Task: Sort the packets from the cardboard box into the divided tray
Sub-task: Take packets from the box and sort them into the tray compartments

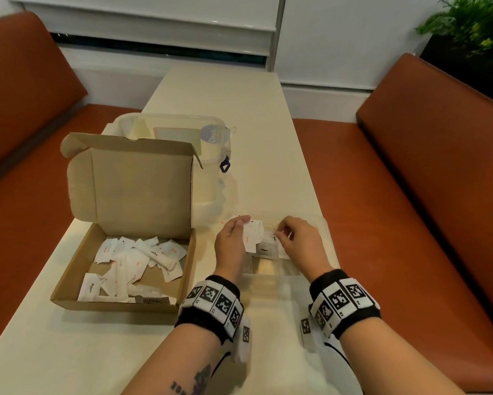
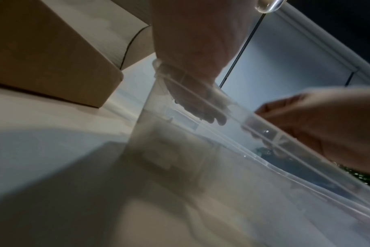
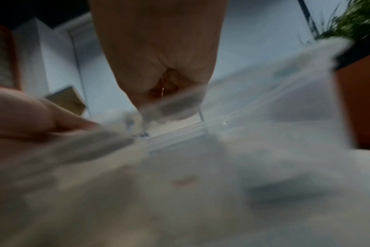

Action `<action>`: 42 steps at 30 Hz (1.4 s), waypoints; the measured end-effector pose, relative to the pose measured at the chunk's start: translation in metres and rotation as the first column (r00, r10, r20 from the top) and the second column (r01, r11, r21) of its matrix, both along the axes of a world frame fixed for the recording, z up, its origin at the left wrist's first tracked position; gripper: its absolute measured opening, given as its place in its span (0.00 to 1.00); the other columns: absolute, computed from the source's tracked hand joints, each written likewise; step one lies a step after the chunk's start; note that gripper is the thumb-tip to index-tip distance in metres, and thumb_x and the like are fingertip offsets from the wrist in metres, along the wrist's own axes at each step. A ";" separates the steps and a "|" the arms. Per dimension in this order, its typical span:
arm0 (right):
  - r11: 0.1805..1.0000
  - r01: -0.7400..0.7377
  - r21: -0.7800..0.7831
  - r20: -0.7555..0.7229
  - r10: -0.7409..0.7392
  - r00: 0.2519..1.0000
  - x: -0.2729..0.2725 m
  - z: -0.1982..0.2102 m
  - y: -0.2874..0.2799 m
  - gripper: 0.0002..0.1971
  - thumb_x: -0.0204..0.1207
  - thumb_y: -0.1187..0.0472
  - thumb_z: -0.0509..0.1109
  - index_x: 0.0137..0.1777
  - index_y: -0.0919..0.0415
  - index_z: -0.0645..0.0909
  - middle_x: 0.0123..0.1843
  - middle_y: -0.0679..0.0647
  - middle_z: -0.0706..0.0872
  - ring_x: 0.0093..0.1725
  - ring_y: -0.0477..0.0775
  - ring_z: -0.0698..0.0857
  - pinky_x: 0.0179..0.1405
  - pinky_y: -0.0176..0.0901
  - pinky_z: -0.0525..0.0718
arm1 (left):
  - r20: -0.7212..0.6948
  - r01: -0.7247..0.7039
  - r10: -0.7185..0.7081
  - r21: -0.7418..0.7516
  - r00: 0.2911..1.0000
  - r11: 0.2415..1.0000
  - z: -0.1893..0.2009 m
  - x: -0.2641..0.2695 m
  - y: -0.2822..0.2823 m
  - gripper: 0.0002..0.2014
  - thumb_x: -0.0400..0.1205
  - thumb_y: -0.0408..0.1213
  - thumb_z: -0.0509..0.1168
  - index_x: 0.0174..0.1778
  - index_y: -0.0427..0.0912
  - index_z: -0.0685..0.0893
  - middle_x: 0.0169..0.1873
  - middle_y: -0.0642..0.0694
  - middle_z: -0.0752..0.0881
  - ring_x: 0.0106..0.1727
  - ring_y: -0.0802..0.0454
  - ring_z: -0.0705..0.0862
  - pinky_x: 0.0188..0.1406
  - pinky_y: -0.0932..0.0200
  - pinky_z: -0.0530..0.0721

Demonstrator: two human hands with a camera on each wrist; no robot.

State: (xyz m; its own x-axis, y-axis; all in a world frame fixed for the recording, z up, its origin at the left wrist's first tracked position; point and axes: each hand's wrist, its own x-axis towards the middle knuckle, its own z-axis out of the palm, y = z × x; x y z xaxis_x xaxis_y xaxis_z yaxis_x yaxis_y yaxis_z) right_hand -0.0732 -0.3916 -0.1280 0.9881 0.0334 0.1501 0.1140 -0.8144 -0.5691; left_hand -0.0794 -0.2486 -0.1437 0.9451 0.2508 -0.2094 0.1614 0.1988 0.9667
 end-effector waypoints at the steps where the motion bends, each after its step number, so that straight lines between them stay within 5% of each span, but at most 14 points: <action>1: 0.996 0.000 0.090 0.012 -0.001 1.000 -0.003 0.004 0.008 0.04 0.76 0.60 0.71 0.41 0.54 0.80 0.35 0.47 0.81 0.36 0.45 0.76 0.33 0.30 0.70 | -0.002 -0.002 0.002 -0.036 1.000 0.999 0.000 0.000 0.000 0.14 0.88 0.35 0.54 0.50 0.44 0.86 0.51 0.43 0.85 0.51 0.47 0.80 0.51 0.51 0.78; 4: 0.961 -0.030 0.276 -0.064 0.049 0.997 -0.011 0.012 0.029 0.05 0.72 0.56 0.75 0.44 0.52 0.82 0.36 0.47 0.82 0.34 0.41 0.77 0.32 0.25 0.72 | -0.018 0.001 -0.003 -0.080 1.000 0.997 0.004 -0.001 0.002 0.16 0.88 0.40 0.53 0.50 0.46 0.87 0.58 0.46 0.84 0.58 0.50 0.81 0.59 0.52 0.79; 9: 0.937 0.059 0.344 -0.226 0.022 0.974 -0.014 0.016 0.043 0.22 0.65 0.60 0.82 0.57 0.56 0.79 0.41 0.52 0.79 0.36 0.48 0.79 0.40 0.43 0.85 | -0.035 -0.005 0.000 -0.141 0.999 0.990 0.008 -0.003 0.003 0.18 0.88 0.42 0.52 0.52 0.44 0.87 0.58 0.52 0.83 0.66 0.55 0.76 0.70 0.45 0.74; 12: 0.868 0.129 0.480 -0.288 0.018 0.957 -0.014 0.016 0.045 0.21 0.64 0.69 0.80 0.56 0.59 0.79 0.37 0.55 0.77 0.30 0.49 0.81 0.39 0.47 0.89 | 0.018 0.043 -0.042 -0.051 0.999 0.998 0.007 -0.004 0.005 0.14 0.87 0.32 0.53 0.54 0.43 0.85 0.59 0.48 0.83 0.56 0.67 0.80 0.62 0.59 0.79; 13: 0.839 0.153 0.522 -0.302 0.013 0.953 -0.013 0.016 0.043 0.20 0.64 0.71 0.79 0.55 0.60 0.79 0.36 0.55 0.78 0.30 0.49 0.81 0.39 0.47 0.89 | 0.018 0.053 -0.052 -0.039 0.998 0.998 0.005 -0.003 0.006 0.14 0.86 0.29 0.54 0.54 0.44 0.85 0.59 0.45 0.82 0.55 0.66 0.81 0.57 0.62 0.82; 16: 0.790 0.191 0.583 -0.276 -0.028 0.961 -0.010 0.017 0.035 0.13 0.67 0.71 0.78 0.49 0.63 0.81 0.33 0.57 0.83 0.29 0.49 0.83 0.33 0.37 0.85 | -0.018 0.074 -0.075 -0.053 0.997 0.996 0.004 -0.004 0.007 0.16 0.85 0.26 0.55 0.53 0.47 0.85 0.58 0.43 0.83 0.58 0.45 0.83 0.61 0.46 0.83; 20: 0.837 0.155 0.525 -0.226 -0.038 0.973 0.000 0.024 0.019 0.03 0.71 0.71 0.75 0.41 0.63 0.86 0.35 0.57 0.88 0.31 0.46 0.83 0.31 0.28 0.82 | -0.020 0.110 -0.110 0.000 0.994 0.994 0.004 -0.004 0.006 0.19 0.84 0.24 0.54 0.48 0.51 0.85 0.55 0.40 0.85 0.53 0.43 0.85 0.54 0.46 0.85; 25: 0.938 -0.018 0.347 -0.259 0.115 0.959 0.014 0.039 0.005 0.05 0.72 0.70 0.75 0.40 0.59 0.87 0.32 0.48 0.87 0.29 0.35 0.82 0.30 0.20 0.78 | -0.033 0.176 -0.174 0.050 0.984 0.983 0.006 -0.005 0.004 0.10 0.84 0.33 0.61 0.51 0.51 0.85 0.56 0.44 0.86 0.59 0.43 0.85 0.60 0.41 0.83; 28: 0.956 -0.092 0.279 -0.249 0.164 0.954 0.017 0.043 0.006 0.04 0.72 0.67 0.75 0.41 0.58 0.86 0.33 0.48 0.86 0.33 0.39 0.83 0.34 0.25 0.80 | -0.017 0.199 -0.198 0.080 0.980 0.977 0.006 -0.006 0.003 0.06 0.83 0.35 0.65 0.51 0.52 0.84 0.53 0.44 0.87 0.58 0.41 0.86 0.61 0.39 0.83; 31: 0.944 -0.032 0.328 -0.261 0.123 0.958 0.017 0.040 0.008 0.08 0.70 0.64 0.78 0.46 0.60 0.83 0.35 0.55 0.86 0.30 0.45 0.84 0.34 0.34 0.83 | -0.018 0.176 -0.175 0.126 0.984 0.976 0.004 -0.004 0.003 0.07 0.83 0.36 0.65 0.48 0.55 0.83 0.50 0.47 0.88 0.55 0.45 0.86 0.61 0.41 0.83; 36: 0.930 0.038 0.364 -0.312 0.084 0.946 0.018 0.036 -0.004 0.11 0.67 0.67 0.80 0.48 0.65 0.85 0.32 0.56 0.85 0.23 0.40 0.83 0.28 0.26 0.81 | -0.014 0.161 -0.160 0.122 0.987 0.979 0.002 -0.002 0.001 0.11 0.84 0.32 0.61 0.59 0.41 0.84 0.53 0.41 0.87 0.55 0.42 0.86 0.55 0.48 0.84; 42: 0.999 0.043 0.027 -0.343 -0.031 0.939 0.019 0.029 -0.037 0.03 0.69 0.60 0.79 0.40 0.55 0.87 0.36 0.45 0.87 0.37 0.42 0.84 0.35 0.28 0.77 | 0.008 0.077 -0.079 0.174 0.997 0.982 0.000 0.000 0.004 0.13 0.85 0.31 0.59 0.64 0.38 0.83 0.59 0.44 0.85 0.60 0.49 0.82 0.64 0.54 0.80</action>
State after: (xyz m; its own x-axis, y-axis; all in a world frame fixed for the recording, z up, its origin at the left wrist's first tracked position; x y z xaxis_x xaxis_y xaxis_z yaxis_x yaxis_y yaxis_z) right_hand -0.0540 -0.4285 -0.0993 0.9803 -0.0034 -0.1975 -0.1228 -0.7938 -0.5957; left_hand -0.0790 -0.2451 -0.1441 0.9658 0.2077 -0.1553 0.1555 0.0152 0.9877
